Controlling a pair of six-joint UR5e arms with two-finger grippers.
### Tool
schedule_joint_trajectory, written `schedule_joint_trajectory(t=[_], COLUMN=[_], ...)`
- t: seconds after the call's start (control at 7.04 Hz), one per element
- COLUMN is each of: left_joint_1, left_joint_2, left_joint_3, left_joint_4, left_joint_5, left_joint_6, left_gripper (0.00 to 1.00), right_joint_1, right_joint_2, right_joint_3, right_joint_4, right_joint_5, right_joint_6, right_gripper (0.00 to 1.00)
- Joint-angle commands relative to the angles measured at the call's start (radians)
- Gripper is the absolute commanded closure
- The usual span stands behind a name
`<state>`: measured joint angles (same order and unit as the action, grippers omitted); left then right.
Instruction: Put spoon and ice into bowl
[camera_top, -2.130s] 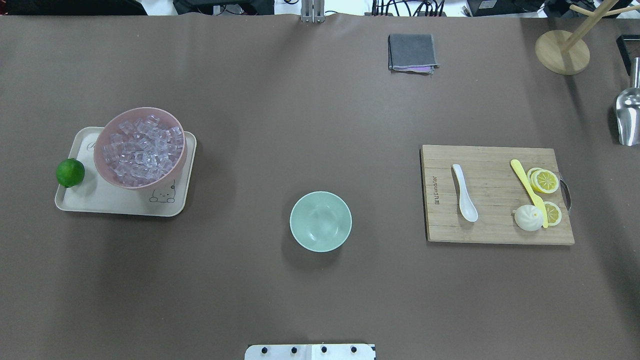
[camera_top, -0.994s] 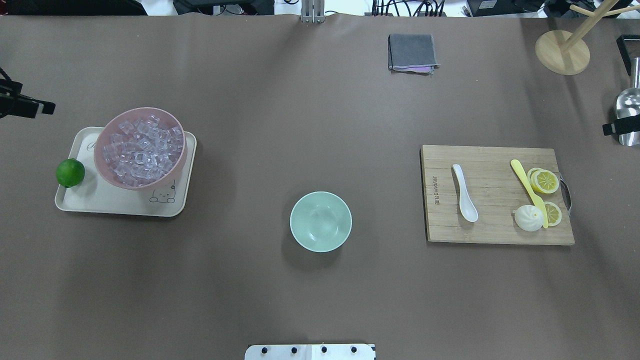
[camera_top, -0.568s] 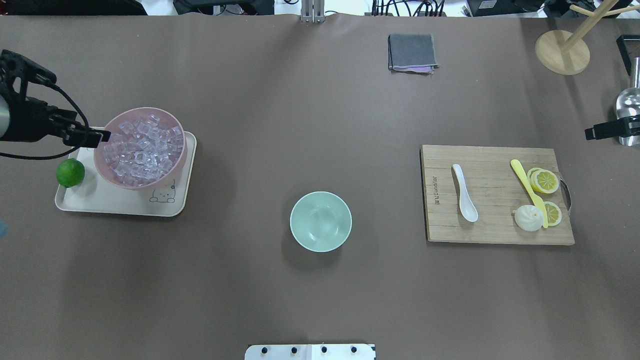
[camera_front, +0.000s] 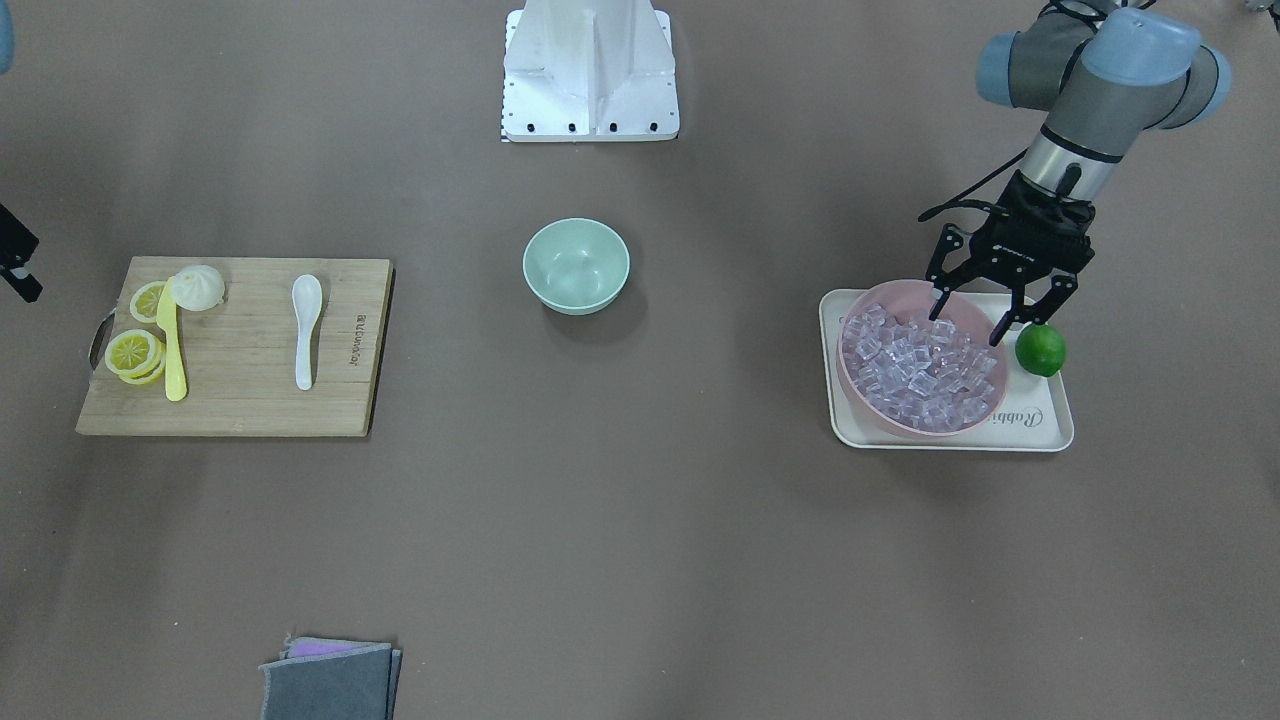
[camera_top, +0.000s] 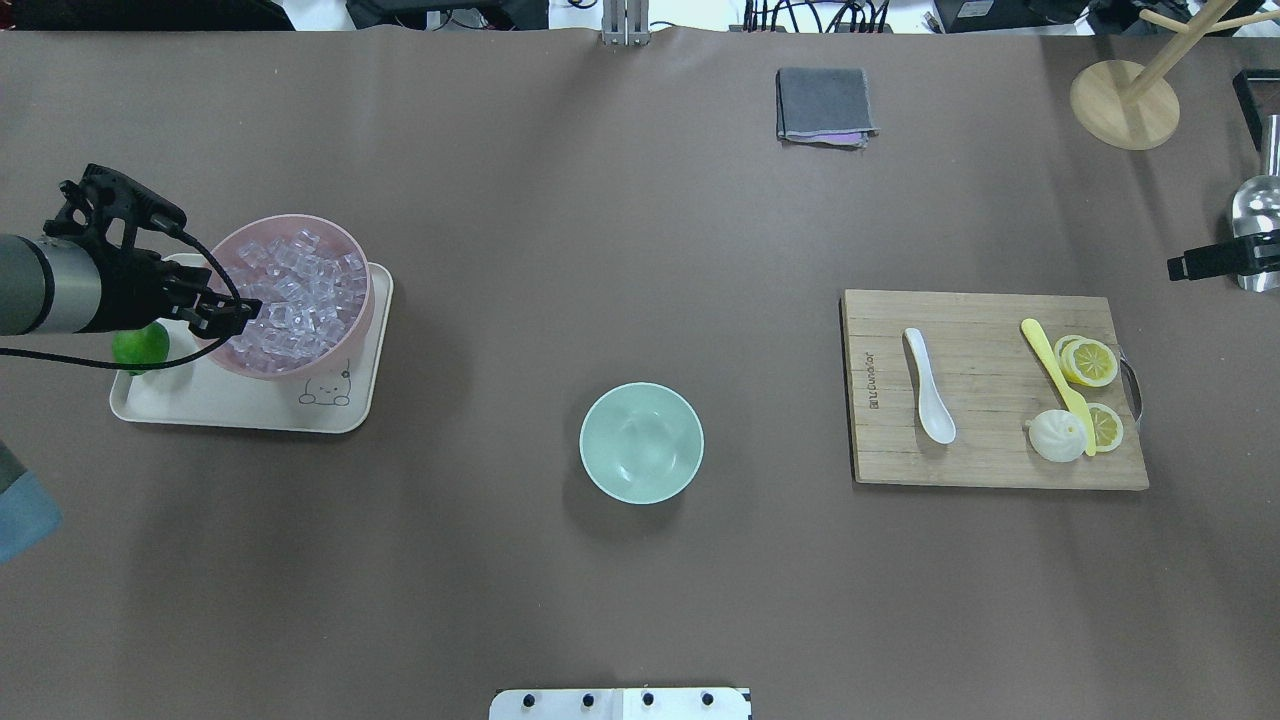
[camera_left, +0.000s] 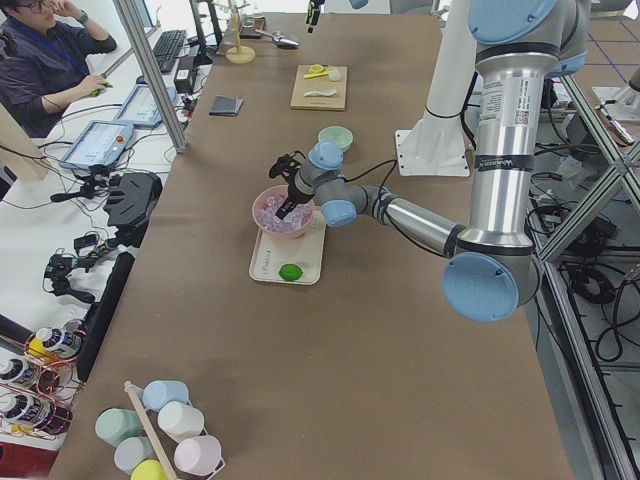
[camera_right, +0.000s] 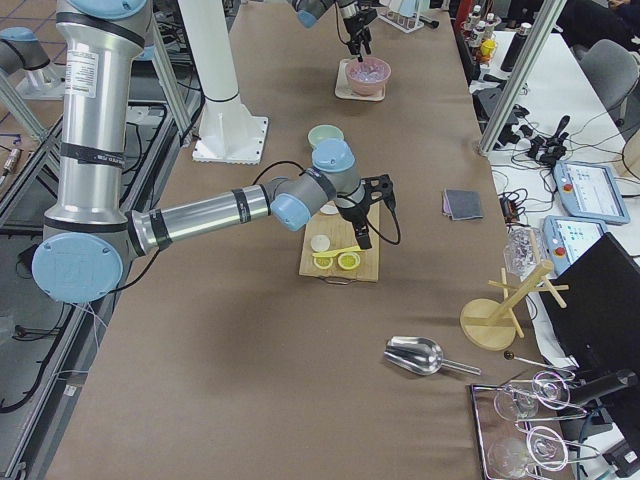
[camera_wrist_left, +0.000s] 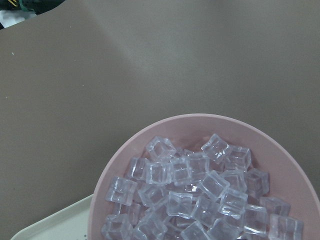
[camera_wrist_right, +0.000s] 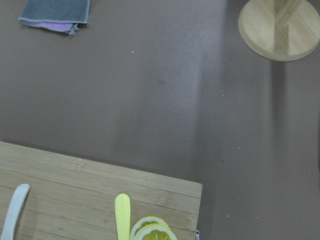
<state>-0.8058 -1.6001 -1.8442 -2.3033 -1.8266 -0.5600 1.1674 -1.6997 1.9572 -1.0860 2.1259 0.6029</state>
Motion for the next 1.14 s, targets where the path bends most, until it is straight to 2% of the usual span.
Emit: schedule_joint_trajectory(t=[0.0, 0.99], left_joint_1=[0.03, 0.097], left_joint_2=[0.0, 0.031], left_joint_3=[0.016, 0.026], left_joint_4=[-0.001, -0.002], left_joint_5=[0.038, 0.109], left_joint_6=[0.002, 0.015], left_gripper=[0.29, 0.39], right_joint_1=[-0.002, -0.003], right_joint_2=[0.0, -0.002], right_joint_3=[-0.001, -0.001], right_joint_4=[0.0, 0.0], right_joint_5=[-0.003, -0.003], right_joint_6=[-0.002, 0.0], right_gripper=[0.0, 0.0])
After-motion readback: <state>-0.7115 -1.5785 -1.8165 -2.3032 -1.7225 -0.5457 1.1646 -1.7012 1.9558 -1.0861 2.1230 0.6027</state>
